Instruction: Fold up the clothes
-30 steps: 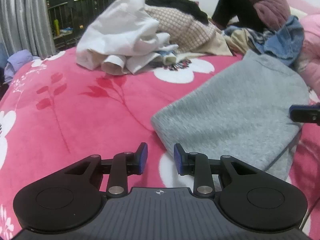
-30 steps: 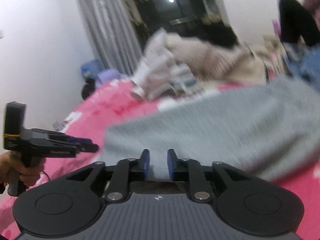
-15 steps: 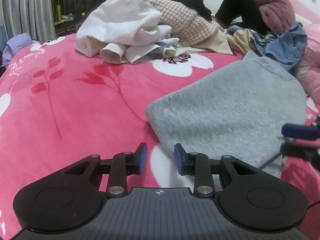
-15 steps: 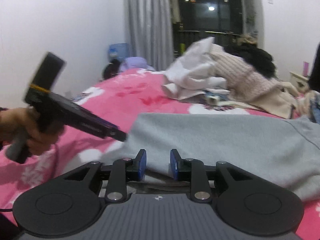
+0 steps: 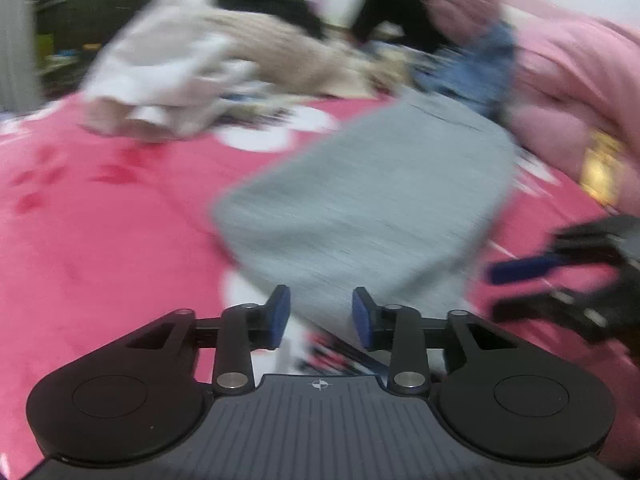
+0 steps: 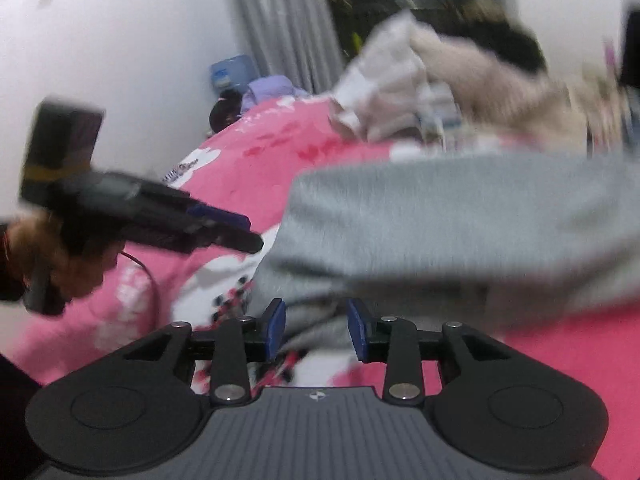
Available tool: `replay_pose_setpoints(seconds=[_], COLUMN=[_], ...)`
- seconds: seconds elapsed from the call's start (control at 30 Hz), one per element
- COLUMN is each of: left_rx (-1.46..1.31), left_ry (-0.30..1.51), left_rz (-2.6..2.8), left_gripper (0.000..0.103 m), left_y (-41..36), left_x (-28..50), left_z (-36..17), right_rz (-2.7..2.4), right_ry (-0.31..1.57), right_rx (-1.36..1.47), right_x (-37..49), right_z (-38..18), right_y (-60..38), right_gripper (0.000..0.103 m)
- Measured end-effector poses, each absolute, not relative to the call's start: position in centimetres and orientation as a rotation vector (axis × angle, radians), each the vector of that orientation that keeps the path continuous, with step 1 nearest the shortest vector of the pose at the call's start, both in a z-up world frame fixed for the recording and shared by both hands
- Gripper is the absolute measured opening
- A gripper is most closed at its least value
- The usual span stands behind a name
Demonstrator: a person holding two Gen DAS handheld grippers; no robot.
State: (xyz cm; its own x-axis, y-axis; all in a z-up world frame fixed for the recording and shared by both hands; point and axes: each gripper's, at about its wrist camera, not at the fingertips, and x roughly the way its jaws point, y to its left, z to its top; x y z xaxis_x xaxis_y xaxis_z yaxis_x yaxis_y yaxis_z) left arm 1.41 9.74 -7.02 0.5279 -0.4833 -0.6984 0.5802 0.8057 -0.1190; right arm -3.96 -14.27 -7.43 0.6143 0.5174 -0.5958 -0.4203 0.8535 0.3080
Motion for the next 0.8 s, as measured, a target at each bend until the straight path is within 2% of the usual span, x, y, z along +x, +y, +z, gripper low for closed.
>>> replay_pose_setpoints(seconds=[0.2,0.33,0.43,0.5,0.57,0.8], left_rx=[0.193,0.257,0.303,0.276,0.257,0.24], left_ry=[0.824,0.799,0.767,0.757,0.741,0.71], left_rz=[-0.696,-0.702,-0.682,-0.664,-0.658,-0.67], left_gripper=[0.037,0.036,0.026,0.019,0.013,0.008], left_y=[7.6,6.5,6.1,6.3,6.5,6.9], left_x=[-0.4,-0.9,-1.1,-1.0,-1.1,-1.6], left_z=[-8.4,-9.0,-9.2,-9.2,-8.8,-7.8], right_rz=[0.585,0.586,0.583,0.57,0.556,0.519], right_ry=[0.763,0.808,0.808,0.793,0.78,0.76], right_rx=[0.143,0.125,0.11,0.094,0.096,0.138], right_x=[-2.8,-2.6,-2.6,-2.4,-2.1,-0.2], right_z=[-8.1,-9.0,-9.3,-9.3,-9.3,-9.6], right_y=[-13.1,-12.5,-12.1,-12.0,-12.0,-12.0], right_gripper=[0.035,0.022,0.014,0.005,0.003,0.0])
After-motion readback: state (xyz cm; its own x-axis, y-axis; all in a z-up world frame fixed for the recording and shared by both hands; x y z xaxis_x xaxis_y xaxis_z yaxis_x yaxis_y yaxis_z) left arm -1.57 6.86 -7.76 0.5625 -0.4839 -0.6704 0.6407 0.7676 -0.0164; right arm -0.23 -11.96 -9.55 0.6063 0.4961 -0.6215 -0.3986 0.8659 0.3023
